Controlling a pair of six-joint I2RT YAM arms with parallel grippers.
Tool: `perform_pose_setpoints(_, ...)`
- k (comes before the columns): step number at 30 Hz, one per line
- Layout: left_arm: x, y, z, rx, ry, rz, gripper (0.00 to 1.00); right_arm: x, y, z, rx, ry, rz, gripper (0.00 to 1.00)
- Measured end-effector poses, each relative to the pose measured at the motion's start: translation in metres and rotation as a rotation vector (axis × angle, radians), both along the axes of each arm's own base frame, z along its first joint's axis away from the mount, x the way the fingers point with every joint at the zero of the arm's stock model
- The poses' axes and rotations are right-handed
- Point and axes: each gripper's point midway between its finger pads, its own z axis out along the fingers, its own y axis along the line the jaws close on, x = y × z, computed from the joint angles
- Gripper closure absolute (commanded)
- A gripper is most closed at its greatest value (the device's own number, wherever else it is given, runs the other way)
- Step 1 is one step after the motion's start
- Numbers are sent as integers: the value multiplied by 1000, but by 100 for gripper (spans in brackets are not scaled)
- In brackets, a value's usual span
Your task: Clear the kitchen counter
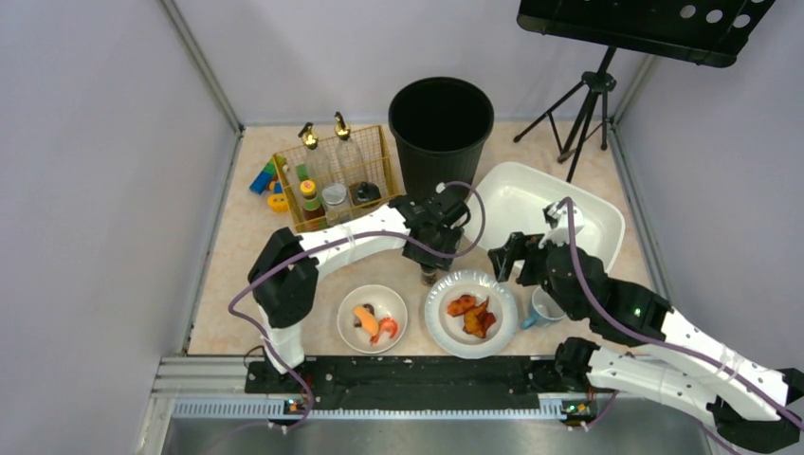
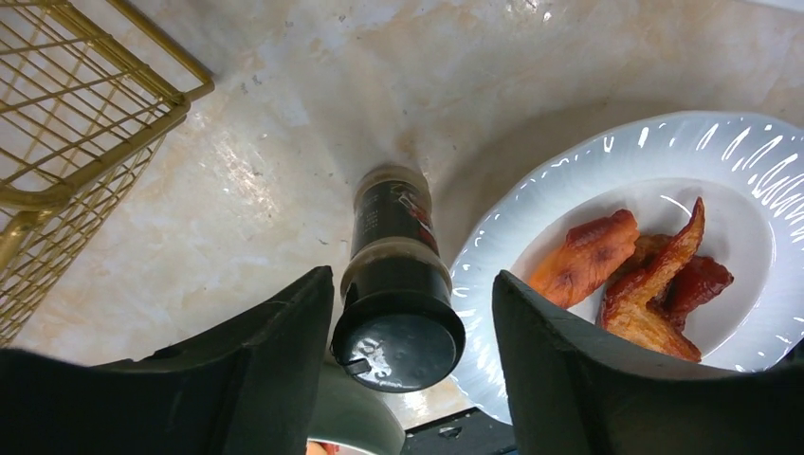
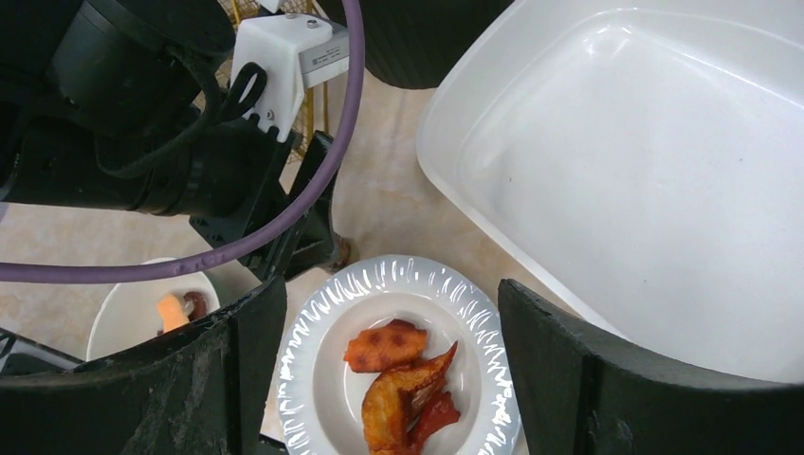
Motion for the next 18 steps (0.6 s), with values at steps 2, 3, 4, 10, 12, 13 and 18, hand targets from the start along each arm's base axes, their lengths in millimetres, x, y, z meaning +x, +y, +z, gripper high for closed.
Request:
perform_pose_setpoints(2, 1, 0, 3, 6, -8, -2, 50, 0, 0, 0, 3, 1, 0, 20)
perform_pose_setpoints(3, 2, 0, 4, 6, -13, -2, 57, 0, 0, 0, 3, 1, 0, 20)
perform_pose_setpoints(4, 3, 0, 5, 8, -17, -1, 62, 0, 0, 0, 3, 1, -1, 20)
perform_pose_setpoints(10, 3, 6, 5, 40, -20, -5, 100, -1, 2, 0, 8, 6, 5, 21)
perform_pose_setpoints(12, 3, 8, 5, 50, -21, -3, 100, -1, 2, -1, 11, 8, 7, 21)
perform_pose_setpoints(13, 3, 9, 5, 55, -21, -2, 100, -1, 3, -1, 12, 9, 9, 21)
perform_pose_setpoints(18, 5, 11, 11, 68, -33, -2, 100, -1, 3, -1, 12, 10, 11, 21)
